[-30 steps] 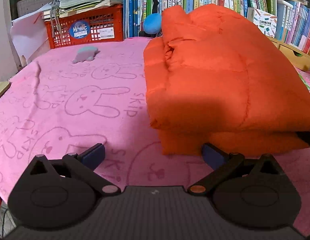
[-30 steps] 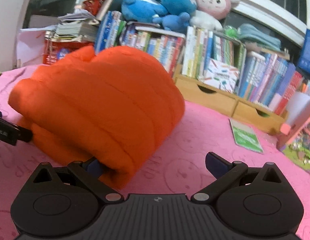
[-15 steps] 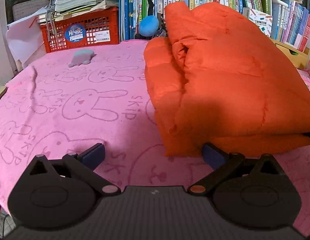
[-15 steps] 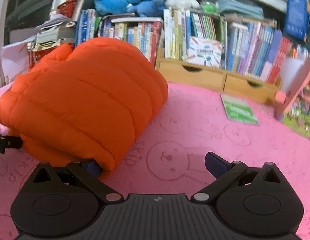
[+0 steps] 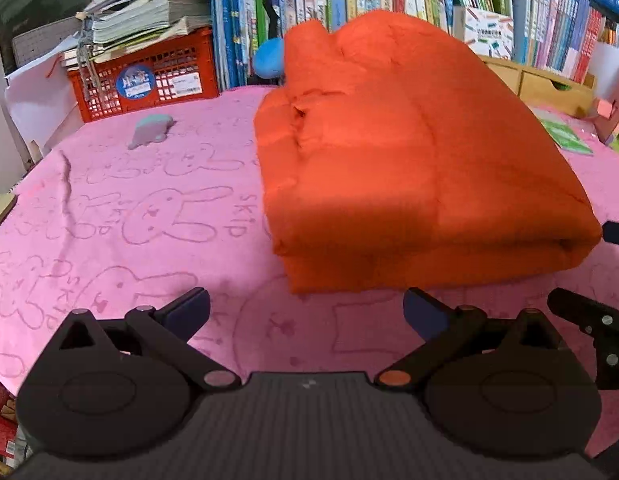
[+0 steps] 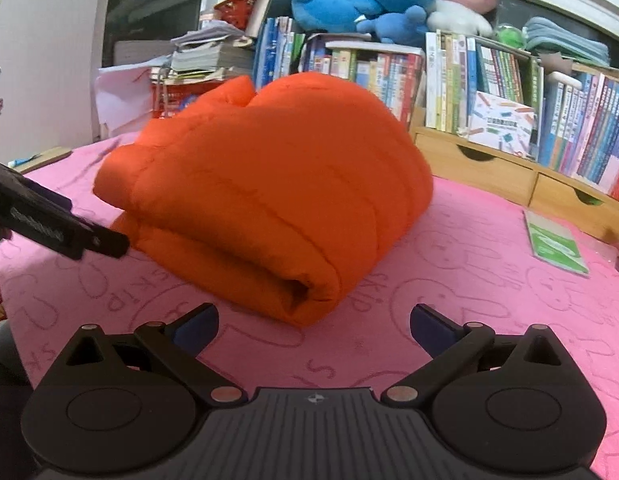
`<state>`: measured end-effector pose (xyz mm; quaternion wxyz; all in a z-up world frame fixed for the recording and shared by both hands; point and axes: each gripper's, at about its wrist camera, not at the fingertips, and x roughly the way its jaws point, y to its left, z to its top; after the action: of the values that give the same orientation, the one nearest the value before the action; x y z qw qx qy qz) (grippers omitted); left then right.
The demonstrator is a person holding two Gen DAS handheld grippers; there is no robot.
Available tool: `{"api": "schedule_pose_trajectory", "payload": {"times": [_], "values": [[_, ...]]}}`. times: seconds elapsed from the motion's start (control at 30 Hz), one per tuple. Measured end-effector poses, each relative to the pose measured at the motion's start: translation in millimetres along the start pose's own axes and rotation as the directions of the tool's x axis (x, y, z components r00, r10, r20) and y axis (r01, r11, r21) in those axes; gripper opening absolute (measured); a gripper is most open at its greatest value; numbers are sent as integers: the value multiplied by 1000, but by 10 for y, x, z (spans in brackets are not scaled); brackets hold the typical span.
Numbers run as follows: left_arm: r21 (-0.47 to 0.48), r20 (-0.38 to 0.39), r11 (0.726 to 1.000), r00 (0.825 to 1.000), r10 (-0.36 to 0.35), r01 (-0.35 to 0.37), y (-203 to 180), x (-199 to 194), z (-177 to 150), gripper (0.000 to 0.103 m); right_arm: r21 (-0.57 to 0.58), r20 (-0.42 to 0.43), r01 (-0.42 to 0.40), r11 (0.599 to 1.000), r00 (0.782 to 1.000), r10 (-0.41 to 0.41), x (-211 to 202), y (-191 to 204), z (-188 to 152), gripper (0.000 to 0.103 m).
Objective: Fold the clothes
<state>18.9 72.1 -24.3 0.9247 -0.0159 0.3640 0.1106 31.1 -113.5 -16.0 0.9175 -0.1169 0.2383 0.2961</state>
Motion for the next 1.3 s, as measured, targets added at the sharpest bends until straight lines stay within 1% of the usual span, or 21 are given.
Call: {"api": "schedule_pose_trajectory", "payload": {"times": [0.13,0.27,0.4,0.77,0.9,1.03,1.3], "values": [[13,-12,999,999,-37,37,-102,8,-18,103,10,0,-15,1000,1000,15,-8,9,58,103],[30,-24,996,996,-82,83,-191,14,-35,103,11,-24,-31,999,999,31,16,26,80,103],[30,-44,995,994,-97,98,-223,52,-53,103,0,-32,-40,999,999,40,23,50,67,103],[26,-59,994,993,-104,106,-205,100,-90,103,12,-21,-47,999,999,48,63,-12,60,103],[26,-63,994,993,-104,106,-204,105,-88,103,51,-4,-34,998,999,34,93,-47,14,103],[22,-72,994,992,-104,106,-197,110,-88,103,82,9,-52,995,999,52,93,-90,2,103],[17,-80,994,991,-103,105,-191,125,-102,103,75,10,-61,995,998,61,100,-58,-3,103]]}}
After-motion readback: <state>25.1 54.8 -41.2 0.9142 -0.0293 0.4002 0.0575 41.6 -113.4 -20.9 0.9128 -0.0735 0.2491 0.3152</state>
